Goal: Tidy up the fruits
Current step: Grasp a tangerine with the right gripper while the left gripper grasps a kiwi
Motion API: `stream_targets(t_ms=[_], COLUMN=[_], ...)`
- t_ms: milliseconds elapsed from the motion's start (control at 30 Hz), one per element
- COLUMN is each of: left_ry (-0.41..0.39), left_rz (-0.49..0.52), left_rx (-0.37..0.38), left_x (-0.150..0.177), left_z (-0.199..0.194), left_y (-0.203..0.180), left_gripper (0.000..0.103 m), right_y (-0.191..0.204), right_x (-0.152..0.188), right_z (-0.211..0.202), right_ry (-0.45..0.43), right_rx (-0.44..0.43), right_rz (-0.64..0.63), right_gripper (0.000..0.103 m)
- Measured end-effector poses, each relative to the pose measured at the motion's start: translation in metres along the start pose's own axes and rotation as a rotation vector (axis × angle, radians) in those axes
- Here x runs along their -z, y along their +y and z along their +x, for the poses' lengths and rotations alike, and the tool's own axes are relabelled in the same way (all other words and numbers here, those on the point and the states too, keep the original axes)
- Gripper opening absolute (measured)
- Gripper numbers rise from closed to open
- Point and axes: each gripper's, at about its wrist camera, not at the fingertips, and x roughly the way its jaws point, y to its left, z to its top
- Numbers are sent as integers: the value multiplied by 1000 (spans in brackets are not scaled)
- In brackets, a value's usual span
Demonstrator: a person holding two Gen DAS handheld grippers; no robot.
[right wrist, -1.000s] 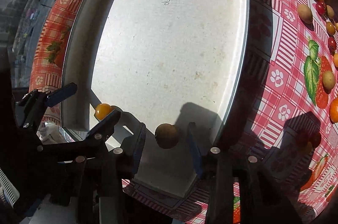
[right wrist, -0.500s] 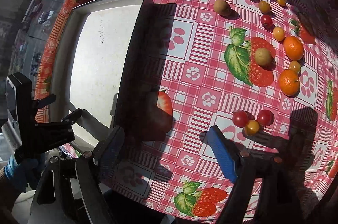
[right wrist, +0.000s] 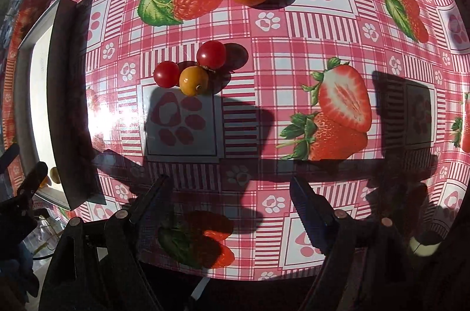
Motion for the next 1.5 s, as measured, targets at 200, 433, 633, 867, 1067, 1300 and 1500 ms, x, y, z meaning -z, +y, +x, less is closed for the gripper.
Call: stream_targets(t_ms=[200,433,633,867,1067,1300,1500], left_ry=[-24,-52,-59,-39,-20,-20,-28], left_rz=[51,-44,-56,-55,-59,-68,-21], left_rx=[48,75,56,37,21,79,139], left_x=[-32,-101,-153,-189,-205,-207,-201], left_z=[2,33,60,94,111,113,107], left_y=[-18,7,7,3,0,-4,-20], left_gripper=[93,93,93,93,93,64,29], right_y=[-36,-67,-70,-68,-60,-46,-42], right_x=[-8,-58,-115,-152,-176,-207,-177], right_z=[-8,-30,-38,-23,-12,-11,-37], right_ry=[-20,-93,-128,-123,-125,-140,-164], right_rx=[-10,-26,-35,-51,-56,-59,-89], right_rz=[23,35,31,8,-12,-26,-33], right_gripper=[85,85,85,85,84,41,40])
